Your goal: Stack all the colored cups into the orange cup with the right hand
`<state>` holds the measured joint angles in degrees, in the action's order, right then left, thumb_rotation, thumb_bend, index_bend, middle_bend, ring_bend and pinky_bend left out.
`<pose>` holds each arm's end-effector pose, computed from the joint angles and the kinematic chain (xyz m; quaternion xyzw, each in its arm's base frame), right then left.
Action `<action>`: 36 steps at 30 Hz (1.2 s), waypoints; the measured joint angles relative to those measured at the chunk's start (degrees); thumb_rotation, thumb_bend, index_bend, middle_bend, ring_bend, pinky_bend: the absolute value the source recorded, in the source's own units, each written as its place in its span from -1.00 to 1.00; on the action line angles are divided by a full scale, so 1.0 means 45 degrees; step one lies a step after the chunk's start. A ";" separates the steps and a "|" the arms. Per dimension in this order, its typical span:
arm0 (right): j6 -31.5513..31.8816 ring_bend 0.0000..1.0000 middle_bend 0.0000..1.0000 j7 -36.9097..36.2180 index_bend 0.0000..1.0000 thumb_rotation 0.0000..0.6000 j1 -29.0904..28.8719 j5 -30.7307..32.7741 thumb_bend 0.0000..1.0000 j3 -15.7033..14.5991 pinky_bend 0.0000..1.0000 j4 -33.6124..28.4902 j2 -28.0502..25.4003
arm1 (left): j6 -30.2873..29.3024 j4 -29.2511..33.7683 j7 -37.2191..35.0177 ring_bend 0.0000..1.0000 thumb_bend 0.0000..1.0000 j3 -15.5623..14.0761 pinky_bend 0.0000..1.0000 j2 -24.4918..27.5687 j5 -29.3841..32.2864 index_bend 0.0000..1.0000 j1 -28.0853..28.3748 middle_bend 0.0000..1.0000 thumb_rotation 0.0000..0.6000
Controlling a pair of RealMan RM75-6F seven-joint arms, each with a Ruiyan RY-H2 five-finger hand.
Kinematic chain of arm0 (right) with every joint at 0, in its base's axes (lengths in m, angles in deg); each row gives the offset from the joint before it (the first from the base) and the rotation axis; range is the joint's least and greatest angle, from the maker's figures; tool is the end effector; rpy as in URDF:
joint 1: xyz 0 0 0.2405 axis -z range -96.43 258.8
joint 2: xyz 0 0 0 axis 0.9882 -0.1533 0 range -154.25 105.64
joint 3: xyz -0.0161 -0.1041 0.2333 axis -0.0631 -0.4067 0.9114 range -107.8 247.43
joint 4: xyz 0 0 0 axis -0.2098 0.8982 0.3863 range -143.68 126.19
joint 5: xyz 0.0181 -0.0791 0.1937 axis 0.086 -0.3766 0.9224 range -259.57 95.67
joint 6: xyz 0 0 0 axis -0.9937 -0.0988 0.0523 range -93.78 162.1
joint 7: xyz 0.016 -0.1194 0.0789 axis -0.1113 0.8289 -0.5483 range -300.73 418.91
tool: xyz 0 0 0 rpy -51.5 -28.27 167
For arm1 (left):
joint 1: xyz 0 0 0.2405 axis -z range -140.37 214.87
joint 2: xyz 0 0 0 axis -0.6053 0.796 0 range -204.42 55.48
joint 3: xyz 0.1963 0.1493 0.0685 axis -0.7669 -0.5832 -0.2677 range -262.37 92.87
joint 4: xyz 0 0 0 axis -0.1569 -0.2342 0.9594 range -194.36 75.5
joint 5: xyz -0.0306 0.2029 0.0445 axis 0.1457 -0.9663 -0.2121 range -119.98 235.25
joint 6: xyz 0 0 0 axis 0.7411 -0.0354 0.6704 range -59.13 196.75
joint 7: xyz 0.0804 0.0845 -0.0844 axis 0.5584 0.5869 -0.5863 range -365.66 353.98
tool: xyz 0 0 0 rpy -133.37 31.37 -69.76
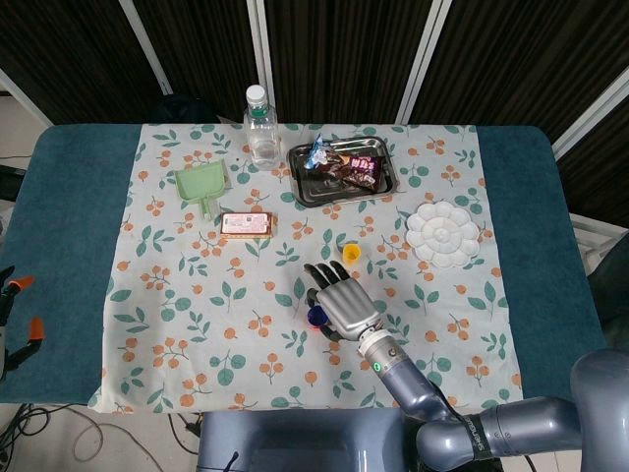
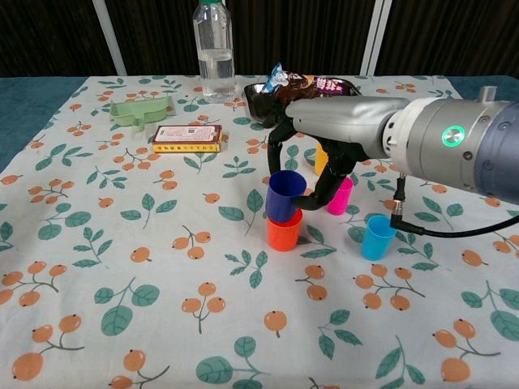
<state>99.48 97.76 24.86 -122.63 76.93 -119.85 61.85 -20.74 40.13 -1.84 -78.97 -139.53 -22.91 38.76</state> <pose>-0.0492 -0.2907 -0.0171 0.7814 -0.3898 0.3409 0.3481 -0.3000 0.1707 0.1652 -0.5176 -0.4110 -0.4099 0.6286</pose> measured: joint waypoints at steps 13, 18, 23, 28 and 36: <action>-0.0294 -1.00 -1.00 -0.0020 -0.12 1.00 0.0049 0.0198 -0.21 -0.0044 -1.00 0.0628 0.0437 | -0.0007 -0.0016 -0.0020 -1.00 -0.07 0.0009 -0.90 -0.0007 -0.0001 -0.56 0.0002 -0.88 1.00; -0.0417 -1.00 -1.00 0.0029 -0.67 1.00 0.0079 0.0250 -0.21 -0.0140 -1.00 0.0687 0.0493 | -0.0008 -0.0008 -0.0014 -1.00 -0.07 0.0007 -0.90 -0.0003 -0.0005 -0.56 0.0002 -0.88 1.00; -0.0416 -1.00 -1.00 0.0215 -0.88 1.00 0.0046 0.0485 -0.21 -0.0132 -1.00 0.0630 0.0481 | -0.0020 0.0014 -0.0002 -1.00 -0.07 0.0000 -0.90 -0.0001 -0.0025 -0.56 -0.0001 -0.88 1.00; -0.0261 -1.00 -1.00 0.0240 -0.89 1.00 0.0046 0.0622 -0.21 0.0099 -1.00 0.0503 0.0261 | -0.0044 0.0035 -0.0067 -1.00 -0.07 0.0021 -0.90 0.0012 -0.0014 -0.56 -0.0010 -0.88 1.00; -0.0133 -1.00 -1.00 -0.0101 -0.81 1.00 -0.0032 0.1172 -0.21 0.1246 -1.00 0.0991 -0.0672 | -0.0036 0.0026 -0.0104 -1.00 -0.07 0.0037 -0.90 0.0016 0.0043 -0.56 -0.0021 -0.88 1.00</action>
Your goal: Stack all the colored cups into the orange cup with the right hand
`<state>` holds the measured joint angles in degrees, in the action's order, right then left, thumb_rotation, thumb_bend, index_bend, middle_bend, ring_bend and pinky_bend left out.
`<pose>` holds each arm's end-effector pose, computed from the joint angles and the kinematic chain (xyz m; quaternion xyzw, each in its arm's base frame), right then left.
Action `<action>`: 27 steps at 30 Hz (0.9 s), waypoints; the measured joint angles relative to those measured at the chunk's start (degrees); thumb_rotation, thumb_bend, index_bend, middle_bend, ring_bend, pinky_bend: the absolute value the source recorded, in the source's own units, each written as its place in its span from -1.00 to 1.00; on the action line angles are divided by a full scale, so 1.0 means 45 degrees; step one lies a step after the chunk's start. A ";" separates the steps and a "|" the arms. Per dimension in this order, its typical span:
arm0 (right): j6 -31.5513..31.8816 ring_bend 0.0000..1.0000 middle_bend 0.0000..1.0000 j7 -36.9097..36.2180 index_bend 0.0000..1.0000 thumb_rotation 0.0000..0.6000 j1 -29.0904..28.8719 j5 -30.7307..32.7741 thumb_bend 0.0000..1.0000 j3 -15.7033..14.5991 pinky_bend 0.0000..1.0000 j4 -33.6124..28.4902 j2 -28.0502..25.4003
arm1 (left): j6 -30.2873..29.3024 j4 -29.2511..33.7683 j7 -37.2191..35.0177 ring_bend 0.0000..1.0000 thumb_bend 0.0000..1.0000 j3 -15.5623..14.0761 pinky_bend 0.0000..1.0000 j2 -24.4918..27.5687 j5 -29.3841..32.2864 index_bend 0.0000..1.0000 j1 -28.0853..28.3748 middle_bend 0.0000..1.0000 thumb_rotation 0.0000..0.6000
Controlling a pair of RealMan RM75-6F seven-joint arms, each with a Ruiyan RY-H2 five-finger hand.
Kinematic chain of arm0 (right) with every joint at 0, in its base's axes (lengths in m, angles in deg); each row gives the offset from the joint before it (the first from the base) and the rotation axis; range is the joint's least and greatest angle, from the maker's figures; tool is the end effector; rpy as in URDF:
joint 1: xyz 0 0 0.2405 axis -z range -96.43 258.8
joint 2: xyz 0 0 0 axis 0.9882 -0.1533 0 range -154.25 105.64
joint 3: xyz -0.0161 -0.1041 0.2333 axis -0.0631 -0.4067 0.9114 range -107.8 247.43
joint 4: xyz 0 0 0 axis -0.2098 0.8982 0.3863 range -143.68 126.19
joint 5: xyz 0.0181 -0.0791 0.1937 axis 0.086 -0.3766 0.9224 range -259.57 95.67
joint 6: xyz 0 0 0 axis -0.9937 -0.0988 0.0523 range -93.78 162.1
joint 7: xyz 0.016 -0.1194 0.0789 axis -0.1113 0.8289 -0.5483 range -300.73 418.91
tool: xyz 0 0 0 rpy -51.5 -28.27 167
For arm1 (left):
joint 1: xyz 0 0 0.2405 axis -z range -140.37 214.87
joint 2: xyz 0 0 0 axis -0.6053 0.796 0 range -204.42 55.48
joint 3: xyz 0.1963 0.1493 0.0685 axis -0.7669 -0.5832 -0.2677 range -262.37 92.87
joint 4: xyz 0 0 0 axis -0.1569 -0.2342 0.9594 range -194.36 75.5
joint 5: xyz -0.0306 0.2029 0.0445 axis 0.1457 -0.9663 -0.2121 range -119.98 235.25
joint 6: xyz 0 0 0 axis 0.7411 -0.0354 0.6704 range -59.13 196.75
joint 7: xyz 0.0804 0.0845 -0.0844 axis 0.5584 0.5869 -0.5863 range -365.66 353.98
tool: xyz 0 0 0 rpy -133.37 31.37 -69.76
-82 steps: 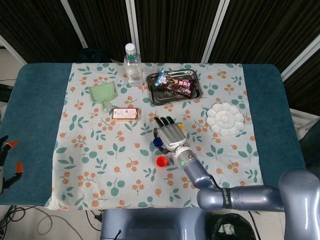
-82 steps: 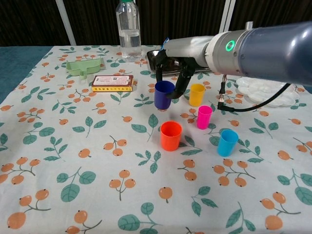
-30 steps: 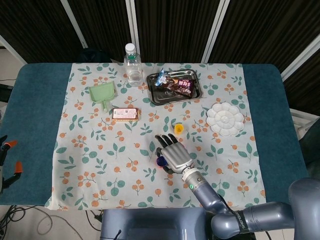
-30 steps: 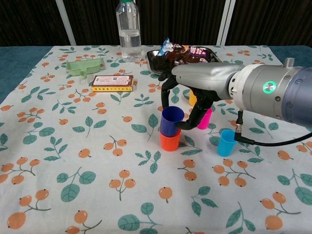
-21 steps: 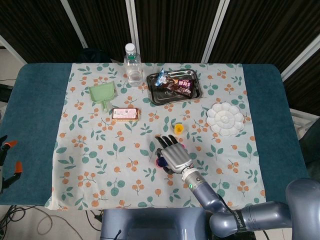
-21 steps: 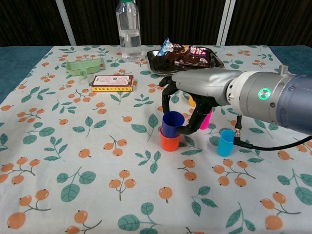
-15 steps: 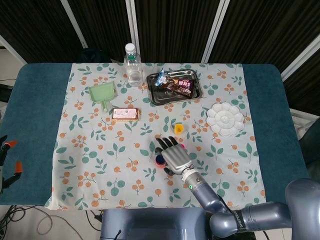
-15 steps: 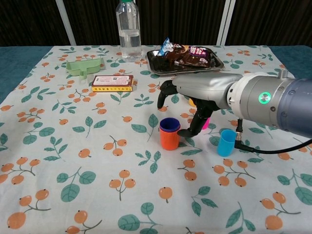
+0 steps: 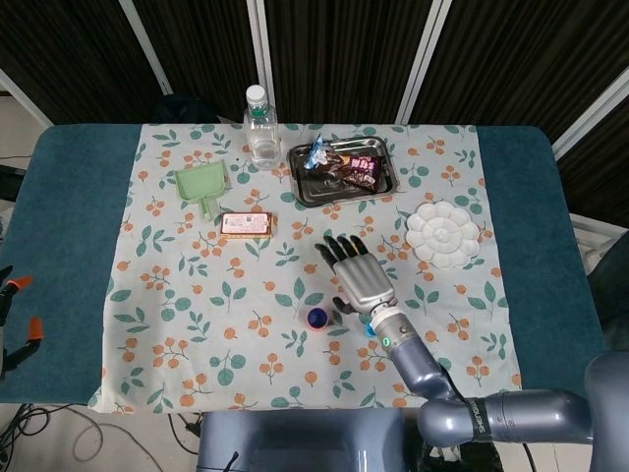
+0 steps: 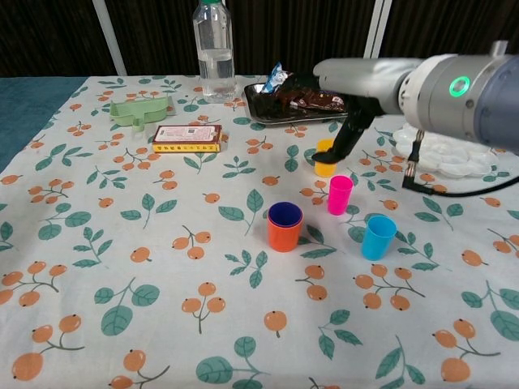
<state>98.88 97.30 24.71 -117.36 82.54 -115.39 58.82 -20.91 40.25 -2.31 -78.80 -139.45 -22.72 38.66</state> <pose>-0.0564 -0.3343 0.0091 0.7383 -0.4037 0.3513 0.4105 -0.3001 0.1706 0.1664 -0.5132 -0.4128 -0.4131 0.6290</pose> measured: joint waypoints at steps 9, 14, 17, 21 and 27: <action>-0.1510 -1.00 -1.00 0.0202 -0.71 1.00 -0.1114 0.2332 -0.21 0.1080 -1.00 0.2940 -0.0190 | 0.0033 -0.0072 0.0180 -1.00 -0.07 -0.0032 -0.90 -0.0049 0.0000 -0.56 0.0017 -0.88 1.00; -0.2571 -1.00 -1.00 0.0317 -0.65 1.00 -0.1729 0.3396 -0.21 0.1217 -1.00 0.4711 0.0257 | 0.0001 -0.0103 0.0223 -1.00 -0.07 -0.0019 -0.90 -0.0051 0.0061 -0.56 -0.0008 -0.88 1.00; -0.3044 -1.00 -1.00 0.0326 -0.62 1.00 -0.1964 0.3703 -0.21 0.1147 -1.00 0.5355 0.0574 | 0.0013 -0.0133 0.0212 -1.00 -0.07 0.0008 -0.90 -0.0049 0.0119 -0.56 -0.0010 -0.88 1.00; -0.3313 -1.00 -1.00 0.0294 -0.60 1.00 -0.2079 0.3837 -0.21 0.0938 -1.00 0.5629 0.0772 | 0.0058 -0.0168 0.0223 -1.00 -0.07 0.0000 -0.90 -0.0055 0.0144 -0.56 -0.0002 -0.88 1.00; -0.3470 -1.00 -1.00 0.0196 -0.59 1.00 -0.2058 0.3801 -0.21 0.0678 -1.00 0.5551 0.0811 | 0.0099 -0.0190 0.0241 -1.00 -0.07 -0.0025 -0.90 -0.0059 0.0128 -0.56 0.0011 -0.88 1.00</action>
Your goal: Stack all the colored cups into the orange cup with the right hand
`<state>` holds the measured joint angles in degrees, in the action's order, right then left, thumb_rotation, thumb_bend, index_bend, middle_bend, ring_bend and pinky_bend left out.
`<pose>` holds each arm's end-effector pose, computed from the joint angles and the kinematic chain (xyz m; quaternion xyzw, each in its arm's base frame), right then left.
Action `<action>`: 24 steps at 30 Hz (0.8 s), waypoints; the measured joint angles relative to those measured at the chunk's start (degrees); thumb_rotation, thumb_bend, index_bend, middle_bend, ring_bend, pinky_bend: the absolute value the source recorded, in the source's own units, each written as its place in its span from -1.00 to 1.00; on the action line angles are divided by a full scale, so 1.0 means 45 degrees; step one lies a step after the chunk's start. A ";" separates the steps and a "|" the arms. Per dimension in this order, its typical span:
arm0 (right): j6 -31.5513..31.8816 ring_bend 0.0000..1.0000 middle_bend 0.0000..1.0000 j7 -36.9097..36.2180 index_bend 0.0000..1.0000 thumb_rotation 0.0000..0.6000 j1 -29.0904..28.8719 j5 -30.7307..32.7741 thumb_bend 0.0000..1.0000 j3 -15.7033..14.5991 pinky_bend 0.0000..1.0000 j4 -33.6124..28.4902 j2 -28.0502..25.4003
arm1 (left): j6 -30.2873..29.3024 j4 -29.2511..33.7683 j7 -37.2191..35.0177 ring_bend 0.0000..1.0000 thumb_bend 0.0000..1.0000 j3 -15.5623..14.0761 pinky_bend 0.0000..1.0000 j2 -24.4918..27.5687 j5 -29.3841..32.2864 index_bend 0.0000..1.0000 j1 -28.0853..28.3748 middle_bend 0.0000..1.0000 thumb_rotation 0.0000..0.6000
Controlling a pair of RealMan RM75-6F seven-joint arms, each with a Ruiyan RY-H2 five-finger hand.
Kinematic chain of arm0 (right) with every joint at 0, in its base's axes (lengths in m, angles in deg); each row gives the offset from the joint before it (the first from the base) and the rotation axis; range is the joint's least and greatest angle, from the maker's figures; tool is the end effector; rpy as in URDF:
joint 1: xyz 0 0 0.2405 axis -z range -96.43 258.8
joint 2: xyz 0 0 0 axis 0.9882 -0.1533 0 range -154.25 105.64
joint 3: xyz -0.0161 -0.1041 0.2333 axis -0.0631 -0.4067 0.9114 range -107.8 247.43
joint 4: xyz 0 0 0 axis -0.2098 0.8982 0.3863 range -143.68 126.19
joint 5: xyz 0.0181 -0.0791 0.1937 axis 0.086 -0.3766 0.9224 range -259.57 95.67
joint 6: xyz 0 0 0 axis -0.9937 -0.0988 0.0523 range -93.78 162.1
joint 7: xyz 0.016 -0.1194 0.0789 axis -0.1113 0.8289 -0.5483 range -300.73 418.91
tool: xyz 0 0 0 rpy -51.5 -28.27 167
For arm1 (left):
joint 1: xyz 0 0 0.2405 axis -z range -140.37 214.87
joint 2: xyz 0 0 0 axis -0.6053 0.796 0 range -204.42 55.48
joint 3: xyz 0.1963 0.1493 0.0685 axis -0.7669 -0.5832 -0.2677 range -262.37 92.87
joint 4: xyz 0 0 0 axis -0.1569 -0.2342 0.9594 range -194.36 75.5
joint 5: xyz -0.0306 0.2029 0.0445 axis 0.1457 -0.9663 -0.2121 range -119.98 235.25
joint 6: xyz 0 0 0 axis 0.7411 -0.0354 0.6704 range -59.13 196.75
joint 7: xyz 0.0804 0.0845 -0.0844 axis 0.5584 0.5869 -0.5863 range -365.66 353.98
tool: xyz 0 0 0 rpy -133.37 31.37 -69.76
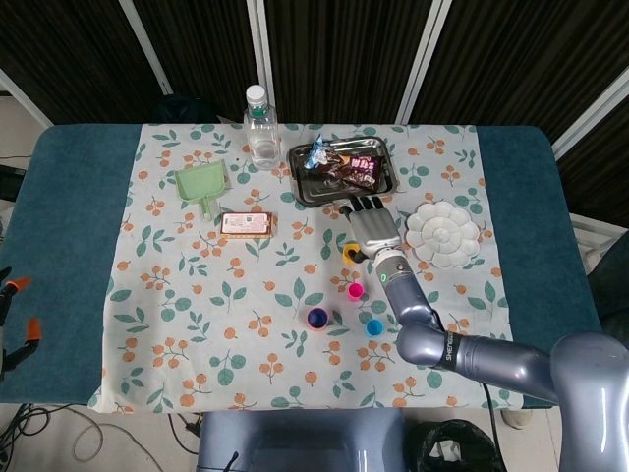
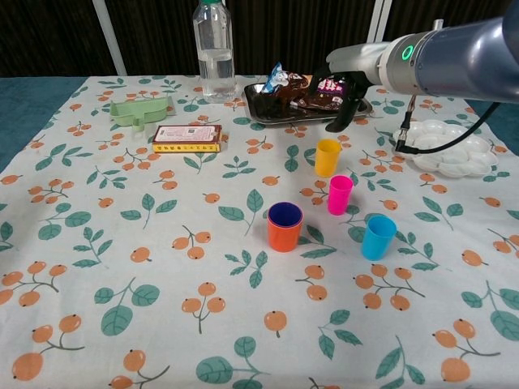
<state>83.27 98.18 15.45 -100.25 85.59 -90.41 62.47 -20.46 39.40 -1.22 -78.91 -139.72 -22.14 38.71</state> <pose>-0.0704 -0.4254 -0.0025 0.7157 -0.4406 0.2851 0.4609 -0.3044 0.1705 0.1651 -0.5179 -0.4099 -0.3997 0.6356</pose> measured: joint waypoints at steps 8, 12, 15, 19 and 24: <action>-0.0220 -1.00 -1.00 -0.0215 -0.59 1.00 0.0005 -0.0096 -0.21 -0.0316 -1.00 -0.0050 0.0132 | 0.0014 -0.0024 0.0040 -1.00 -0.07 0.0001 -0.90 -0.0010 0.0022 -0.56 0.0004 -0.88 1.00; -0.0256 -1.00 -1.00 -0.0314 -0.59 1.00 0.0006 -0.0112 -0.21 -0.0454 -1.00 0.0182 0.0317 | 0.0025 -0.0044 0.0052 -1.00 -0.07 -0.0001 -0.90 -0.0009 0.0038 -0.56 0.0004 -0.88 1.00; -0.0293 -1.00 -1.00 -0.0379 -0.59 1.00 0.0009 -0.0112 -0.21 -0.0559 -1.00 0.0425 0.0463 | 0.0015 -0.0059 0.0049 -1.00 -0.07 0.0018 -0.90 -0.0005 0.0054 -0.56 0.0004 -0.88 1.00; -0.0321 -1.00 -1.00 -0.0536 -0.56 1.00 0.0044 -0.0200 -0.21 -0.0640 -1.00 0.0596 0.0567 | 0.0000 -0.0069 0.0027 -1.00 -0.07 0.0042 -0.90 0.0002 0.0095 -0.56 -0.0005 -0.88 1.00; -0.0352 -1.00 -1.00 -0.0630 -0.49 1.00 0.0081 -0.0312 -0.21 -0.0764 -1.00 0.0742 0.0674 | -0.0015 -0.0066 0.0062 -1.00 -0.07 0.0026 -0.90 0.0008 0.0043 -0.56 -0.0005 -0.88 1.00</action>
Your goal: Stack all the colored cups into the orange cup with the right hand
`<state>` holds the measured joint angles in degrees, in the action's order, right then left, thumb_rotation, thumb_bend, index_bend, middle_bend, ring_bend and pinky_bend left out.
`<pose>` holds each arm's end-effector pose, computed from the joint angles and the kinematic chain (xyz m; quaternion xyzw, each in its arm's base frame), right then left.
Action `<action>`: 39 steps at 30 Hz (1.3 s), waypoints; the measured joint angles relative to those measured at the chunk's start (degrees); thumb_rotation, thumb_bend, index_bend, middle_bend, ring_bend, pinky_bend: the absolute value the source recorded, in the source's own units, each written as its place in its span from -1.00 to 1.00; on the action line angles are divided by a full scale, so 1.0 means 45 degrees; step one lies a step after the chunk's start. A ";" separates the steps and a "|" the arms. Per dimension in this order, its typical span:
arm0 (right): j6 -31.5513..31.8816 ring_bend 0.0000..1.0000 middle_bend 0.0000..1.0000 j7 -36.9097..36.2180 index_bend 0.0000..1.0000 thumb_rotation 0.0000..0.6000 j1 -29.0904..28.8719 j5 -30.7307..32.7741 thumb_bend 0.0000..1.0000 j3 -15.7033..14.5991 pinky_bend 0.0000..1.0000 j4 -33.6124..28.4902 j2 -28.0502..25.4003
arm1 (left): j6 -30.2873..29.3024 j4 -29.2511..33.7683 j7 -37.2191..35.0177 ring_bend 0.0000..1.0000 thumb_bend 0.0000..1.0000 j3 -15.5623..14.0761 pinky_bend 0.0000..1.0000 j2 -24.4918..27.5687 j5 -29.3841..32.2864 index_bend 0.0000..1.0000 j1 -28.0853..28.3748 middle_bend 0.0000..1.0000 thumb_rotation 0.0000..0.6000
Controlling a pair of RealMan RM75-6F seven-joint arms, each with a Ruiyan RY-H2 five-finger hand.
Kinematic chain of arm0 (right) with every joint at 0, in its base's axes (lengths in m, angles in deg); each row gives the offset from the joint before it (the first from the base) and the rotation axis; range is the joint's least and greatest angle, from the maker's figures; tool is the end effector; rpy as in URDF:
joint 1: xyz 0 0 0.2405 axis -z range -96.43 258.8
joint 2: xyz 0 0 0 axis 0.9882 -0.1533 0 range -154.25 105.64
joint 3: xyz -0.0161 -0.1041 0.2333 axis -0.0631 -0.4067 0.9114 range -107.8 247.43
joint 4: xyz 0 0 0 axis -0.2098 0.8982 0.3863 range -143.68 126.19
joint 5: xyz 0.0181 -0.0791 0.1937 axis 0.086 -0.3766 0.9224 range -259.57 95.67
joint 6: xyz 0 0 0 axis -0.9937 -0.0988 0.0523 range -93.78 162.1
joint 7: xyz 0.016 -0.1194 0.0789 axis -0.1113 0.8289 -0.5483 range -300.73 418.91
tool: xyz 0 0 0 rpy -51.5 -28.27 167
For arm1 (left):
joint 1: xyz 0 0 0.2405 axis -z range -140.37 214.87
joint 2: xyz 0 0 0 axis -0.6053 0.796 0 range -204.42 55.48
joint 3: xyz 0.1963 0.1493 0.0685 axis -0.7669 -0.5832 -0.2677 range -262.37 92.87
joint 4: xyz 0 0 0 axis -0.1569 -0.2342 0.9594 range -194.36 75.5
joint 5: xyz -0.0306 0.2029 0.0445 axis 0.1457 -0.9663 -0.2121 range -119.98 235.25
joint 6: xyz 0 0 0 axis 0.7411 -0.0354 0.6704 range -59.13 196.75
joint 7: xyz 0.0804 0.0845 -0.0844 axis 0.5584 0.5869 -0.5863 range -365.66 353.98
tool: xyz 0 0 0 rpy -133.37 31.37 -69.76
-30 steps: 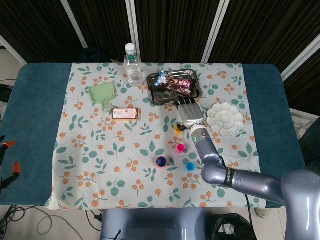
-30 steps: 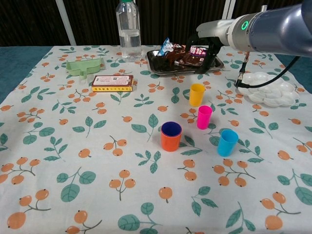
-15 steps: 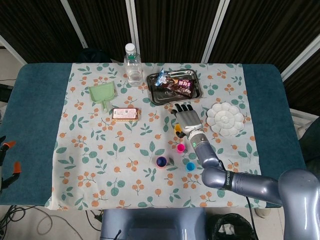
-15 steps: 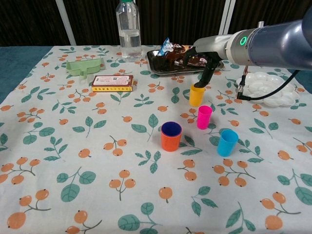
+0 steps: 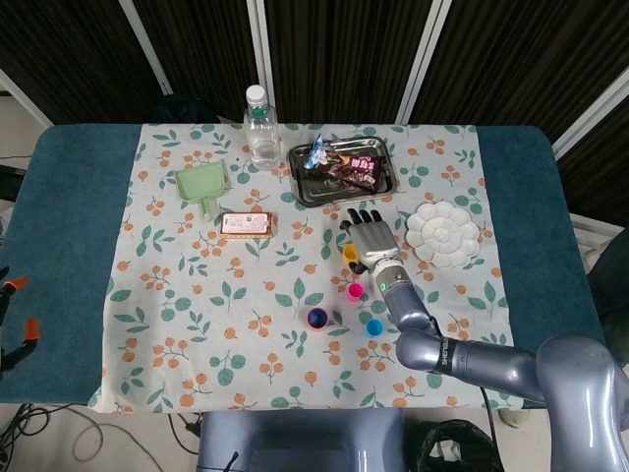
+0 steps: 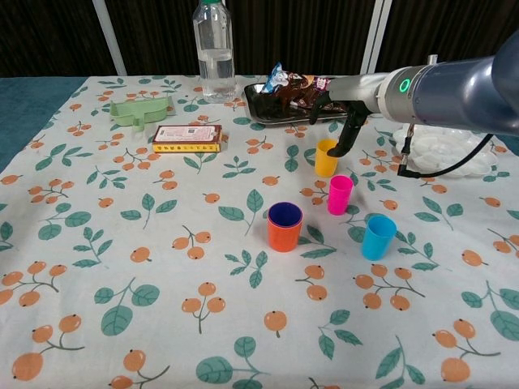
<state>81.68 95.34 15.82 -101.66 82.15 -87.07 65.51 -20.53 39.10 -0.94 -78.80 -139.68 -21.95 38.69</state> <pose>-0.0875 -0.4186 -0.0247 0.7245 -0.4490 0.2659 0.4503 -0.3058 0.1707 0.1664 -0.5181 -0.4067 -0.3966 0.6394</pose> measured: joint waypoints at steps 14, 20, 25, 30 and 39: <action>-0.0039 -1.00 -1.00 -0.0268 -0.31 1.00 0.0116 -0.0181 -0.21 -0.0140 -0.98 0.0548 0.0365 | 0.0009 -0.0009 0.0038 -1.00 -0.07 -0.0007 -0.90 0.0022 0.0052 -0.56 -0.0021 -0.88 1.00; -0.0126 -1.00 -1.00 -0.0355 -0.29 1.00 0.0179 -0.0215 -0.21 -0.0190 -0.98 0.0759 0.0462 | 0.0028 -0.0013 0.0093 -1.00 -0.07 -0.0018 -0.90 0.0018 0.0066 -0.56 -0.0019 -0.88 1.00; -0.0172 -1.00 -1.00 -0.0424 -0.19 1.00 0.0218 -0.0277 -0.21 -0.0193 -0.96 0.0829 0.0479 | 0.0044 -0.0004 0.0101 -1.00 -0.07 -0.0019 -0.90 0.0015 0.0093 -0.55 -0.0021 -0.88 1.00; -0.0074 -1.00 -1.00 -0.0521 -0.10 1.00 0.0260 -0.0305 -0.21 -0.0132 -0.96 0.0877 0.0530 | 0.0071 -0.0007 0.0137 -1.00 -0.07 -0.0033 -0.90 0.0028 0.0099 -0.55 -0.0017 -0.88 1.00; -0.0097 -1.00 -1.00 -0.0651 -0.03 1.00 0.0304 -0.0359 -0.21 -0.0051 -0.95 0.1001 0.0627 | 0.0085 -0.0011 0.0155 -1.00 -0.07 -0.0036 -0.90 0.0040 0.0109 -0.55 -0.0015 -0.88 1.00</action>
<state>81.25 92.42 17.19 -103.27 81.92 -82.56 68.33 -20.14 39.05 -0.25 -78.96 -139.50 -21.46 38.62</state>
